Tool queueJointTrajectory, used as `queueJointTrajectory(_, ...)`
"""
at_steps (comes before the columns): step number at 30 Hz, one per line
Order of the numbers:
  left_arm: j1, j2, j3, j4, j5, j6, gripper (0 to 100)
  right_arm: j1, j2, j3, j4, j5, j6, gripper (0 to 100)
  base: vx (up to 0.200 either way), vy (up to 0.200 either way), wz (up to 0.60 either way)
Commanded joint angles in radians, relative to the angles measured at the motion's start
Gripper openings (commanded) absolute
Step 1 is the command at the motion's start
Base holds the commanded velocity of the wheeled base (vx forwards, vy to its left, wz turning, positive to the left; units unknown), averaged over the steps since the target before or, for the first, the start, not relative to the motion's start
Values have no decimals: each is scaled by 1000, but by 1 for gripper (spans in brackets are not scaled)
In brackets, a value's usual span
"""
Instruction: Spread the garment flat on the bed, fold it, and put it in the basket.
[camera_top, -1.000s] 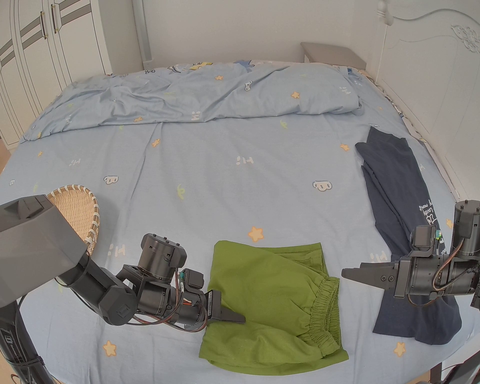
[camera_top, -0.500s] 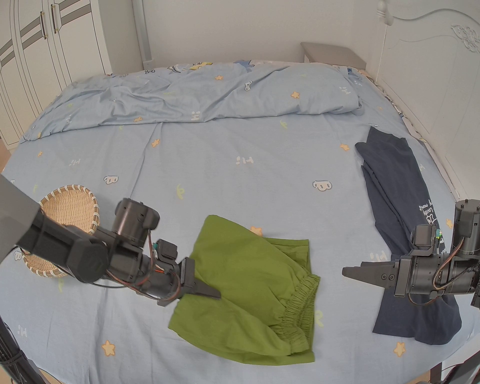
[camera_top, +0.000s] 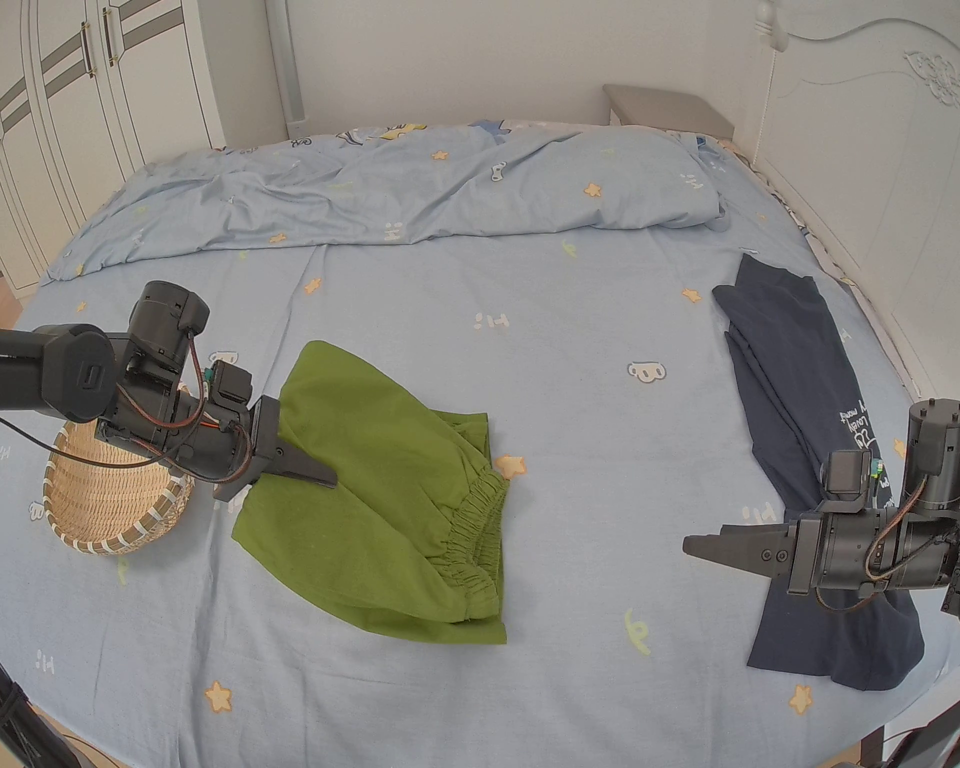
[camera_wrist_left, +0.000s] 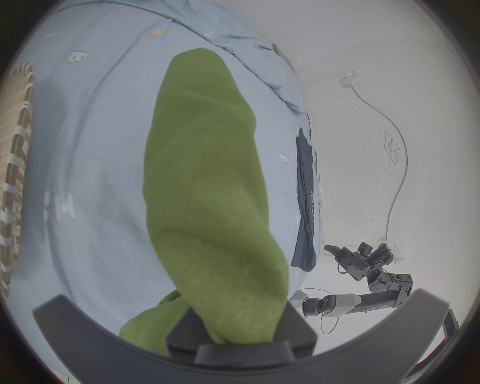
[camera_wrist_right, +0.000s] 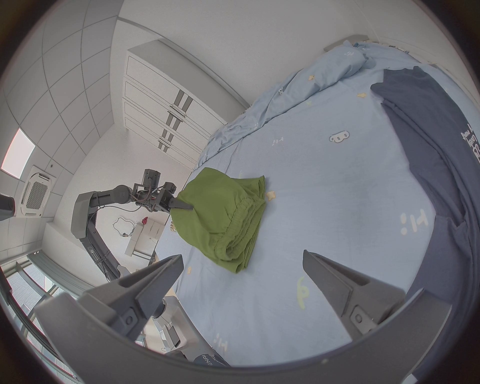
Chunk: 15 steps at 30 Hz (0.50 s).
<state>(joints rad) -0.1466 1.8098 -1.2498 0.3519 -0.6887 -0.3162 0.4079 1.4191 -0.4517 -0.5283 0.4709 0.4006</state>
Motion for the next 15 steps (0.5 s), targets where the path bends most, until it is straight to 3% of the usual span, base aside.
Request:
queueJointTrajectory(1,5,-21,-17,10,2,-1,0,0,3,-1,-1,0,0,100,0,200,0)
queueJointTrajectory(15,-28,-61,-14,39,3,0,0,-4,14,-1,-10,0,0,100,0,200,0)
